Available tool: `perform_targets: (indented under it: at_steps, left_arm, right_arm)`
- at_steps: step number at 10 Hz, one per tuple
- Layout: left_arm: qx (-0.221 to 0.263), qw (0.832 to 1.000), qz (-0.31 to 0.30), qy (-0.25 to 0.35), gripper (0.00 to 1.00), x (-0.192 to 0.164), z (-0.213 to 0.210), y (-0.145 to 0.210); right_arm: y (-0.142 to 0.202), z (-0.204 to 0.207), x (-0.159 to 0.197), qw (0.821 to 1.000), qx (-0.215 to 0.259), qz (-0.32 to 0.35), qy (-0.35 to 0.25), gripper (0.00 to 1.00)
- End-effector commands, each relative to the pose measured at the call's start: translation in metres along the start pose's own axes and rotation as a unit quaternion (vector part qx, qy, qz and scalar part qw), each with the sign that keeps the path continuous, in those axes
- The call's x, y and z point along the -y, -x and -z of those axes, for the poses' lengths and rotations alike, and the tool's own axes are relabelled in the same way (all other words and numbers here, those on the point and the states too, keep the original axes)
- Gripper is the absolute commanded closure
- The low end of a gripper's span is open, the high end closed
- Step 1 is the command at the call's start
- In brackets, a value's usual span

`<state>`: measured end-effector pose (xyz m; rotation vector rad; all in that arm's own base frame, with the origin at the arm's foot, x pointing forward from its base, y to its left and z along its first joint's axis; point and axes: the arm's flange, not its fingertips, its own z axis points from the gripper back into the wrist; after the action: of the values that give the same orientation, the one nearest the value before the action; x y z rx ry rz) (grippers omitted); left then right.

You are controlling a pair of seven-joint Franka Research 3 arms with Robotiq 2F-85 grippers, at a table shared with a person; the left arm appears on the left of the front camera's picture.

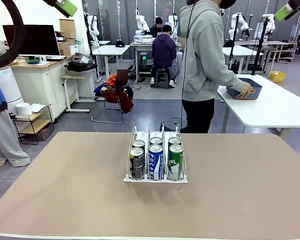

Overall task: Fill the beverage cans into the dispenser.
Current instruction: Pick up the Pepsi coke handed by the human.

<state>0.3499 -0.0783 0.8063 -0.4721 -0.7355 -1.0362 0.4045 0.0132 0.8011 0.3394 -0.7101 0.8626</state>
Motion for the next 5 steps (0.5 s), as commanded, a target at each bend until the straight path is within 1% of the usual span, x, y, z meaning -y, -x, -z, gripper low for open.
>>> perform_targets:
  at_steps: [1,5]
  left_arm:
    - [0.002,1.000,-0.003,-0.003,0.00,0.0002,0.0001,0.0006]
    - [0.002,1.000,-0.003,-0.003,0.00,0.0002,0.0001,0.0006]
  right_arm:
    - [0.0006,-0.0004,-0.0007,1.000,0.000,0.002,-0.001,0.00]
    - [0.0006,-0.0004,-0.0007,1.000,0.000,0.002,-0.001,0.00]
